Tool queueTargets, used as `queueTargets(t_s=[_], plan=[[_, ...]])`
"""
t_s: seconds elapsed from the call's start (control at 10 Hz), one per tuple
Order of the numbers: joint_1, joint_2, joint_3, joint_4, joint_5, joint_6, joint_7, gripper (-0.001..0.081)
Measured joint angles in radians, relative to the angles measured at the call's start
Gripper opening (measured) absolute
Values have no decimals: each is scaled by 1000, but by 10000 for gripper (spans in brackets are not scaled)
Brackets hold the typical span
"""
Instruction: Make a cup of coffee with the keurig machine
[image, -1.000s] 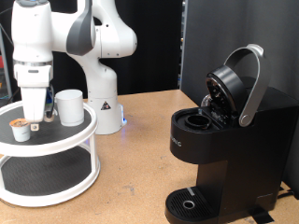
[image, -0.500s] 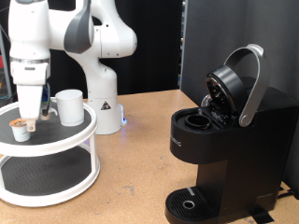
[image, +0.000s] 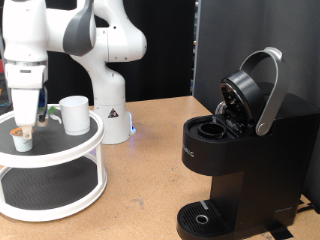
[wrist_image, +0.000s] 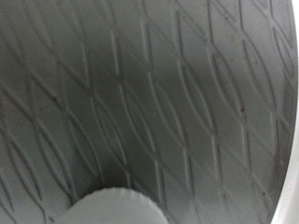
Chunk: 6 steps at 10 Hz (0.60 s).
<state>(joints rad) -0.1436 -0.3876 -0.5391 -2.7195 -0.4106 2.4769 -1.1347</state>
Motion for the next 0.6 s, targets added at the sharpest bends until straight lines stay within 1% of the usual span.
queueTargets(t_s=[0.3, 0.6], plan=[[-17, 6, -11, -9, -30, 42, -1, 808], [-38, 36, -11, -18, -55, 93, 7, 808]])
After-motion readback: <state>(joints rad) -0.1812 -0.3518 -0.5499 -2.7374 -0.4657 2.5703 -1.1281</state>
